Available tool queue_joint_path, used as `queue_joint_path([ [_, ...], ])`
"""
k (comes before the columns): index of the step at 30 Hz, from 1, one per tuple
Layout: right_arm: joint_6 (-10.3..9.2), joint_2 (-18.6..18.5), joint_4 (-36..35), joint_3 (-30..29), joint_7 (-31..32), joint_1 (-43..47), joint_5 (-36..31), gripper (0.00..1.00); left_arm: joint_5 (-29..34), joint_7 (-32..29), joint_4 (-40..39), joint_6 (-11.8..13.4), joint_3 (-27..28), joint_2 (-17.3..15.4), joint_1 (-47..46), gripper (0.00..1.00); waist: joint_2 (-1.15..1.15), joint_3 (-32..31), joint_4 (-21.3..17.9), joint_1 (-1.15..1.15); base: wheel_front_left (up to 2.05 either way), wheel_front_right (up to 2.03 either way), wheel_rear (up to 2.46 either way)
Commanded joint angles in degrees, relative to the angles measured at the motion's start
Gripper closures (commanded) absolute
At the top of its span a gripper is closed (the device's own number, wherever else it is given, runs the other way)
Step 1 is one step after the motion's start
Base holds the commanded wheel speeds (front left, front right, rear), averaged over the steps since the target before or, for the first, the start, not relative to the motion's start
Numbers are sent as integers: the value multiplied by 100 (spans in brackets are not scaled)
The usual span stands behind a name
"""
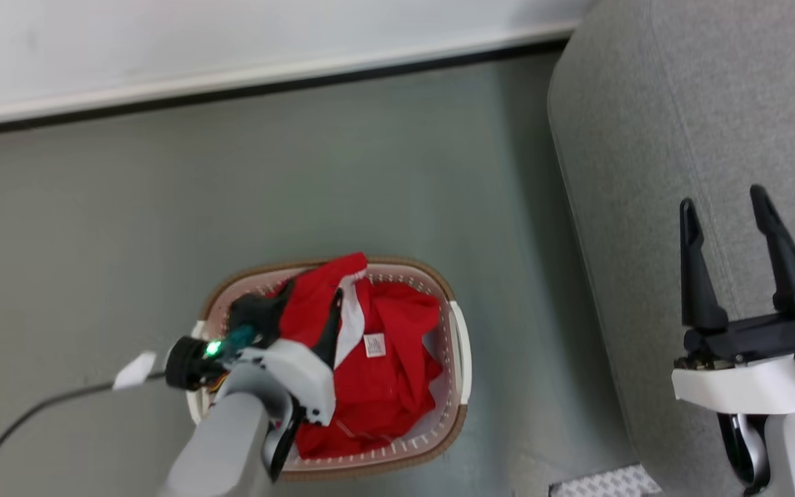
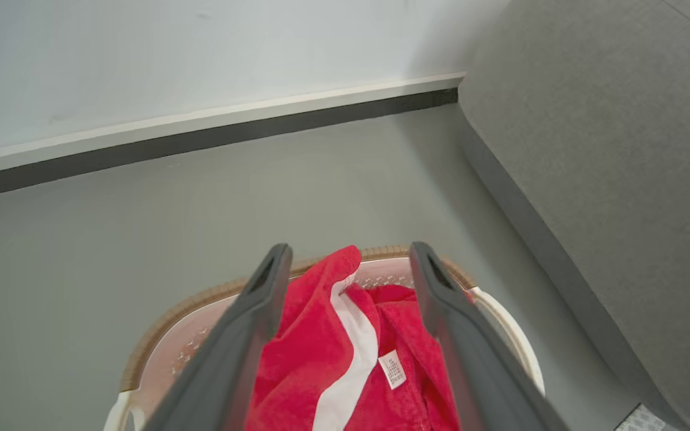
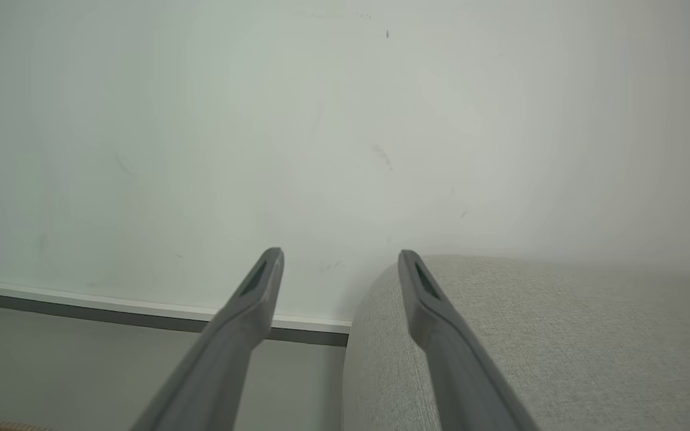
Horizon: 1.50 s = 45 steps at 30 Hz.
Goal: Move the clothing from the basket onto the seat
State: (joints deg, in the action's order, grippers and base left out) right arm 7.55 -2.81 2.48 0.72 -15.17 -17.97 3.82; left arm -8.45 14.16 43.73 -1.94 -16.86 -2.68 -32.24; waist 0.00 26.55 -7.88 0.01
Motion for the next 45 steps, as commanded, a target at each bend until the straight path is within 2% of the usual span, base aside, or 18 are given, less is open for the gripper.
queue_joint_path([
  [1, -12, -15, -138, 1, 2, -117, -37, 0, -107, -97, 268, 33, -178, -39, -248, 0, 0, 273, -87, -1, 0, 0, 0],
  [8, -12, -16, -533, 89, 3, -212, -107, 0, -359, -447, 1154, 42, -910, -41, -1008, 0, 0, 889, -75, -1, 0, 0, 0],
  [17, -12, -15, -724, 82, 2, -322, -121, 0, -820, -409, 1696, 98, -1458, -40, -1625, 0, 0, 1503, -21, -1, 0, 0, 0],
  [30, -12, -16, -892, 84, 2, -413, -135, 0, -1021, -242, 2538, 432, -1710, -44, -2355, 0, 0, 2078, -72, -1, 0, 0, 0],
  [38, -12, -15, -947, 94, 2, -388, -117, 0, -1033, -181, 2817, 402, -1770, -63, -2544, 0, 0, 2247, -121, -1, 0, 0, 0],
  [39, -12, -15, -953, 105, 2, -384, -114, 0, -1042, -160, 2832, 382, -1776, -61, -2571, 52, 0, 2260, -128, -1, 0, 0, 0],
  [40, -12, -15, -961, 118, 2, -382, -112, 0, -1035, -128, 2842, 348, -1794, -61, -2592, 52, 0, 2272, -133, -1, 0, 0, 0],
  [41, -12, -15, -970, 126, 2, -382, -110, 0, -1028, -96, 2849, 336, -1804, -61, -2609, 100, 0, 2283, -138, -1, 0, 0, 0],
  [45, -12, -15, -973, 149, 2, -415, -134, 0, -1007, -5, 2872, 195, -1875, -57, -2641, 100, 0, 2301, -143, -1, 0, 0, 0],
])
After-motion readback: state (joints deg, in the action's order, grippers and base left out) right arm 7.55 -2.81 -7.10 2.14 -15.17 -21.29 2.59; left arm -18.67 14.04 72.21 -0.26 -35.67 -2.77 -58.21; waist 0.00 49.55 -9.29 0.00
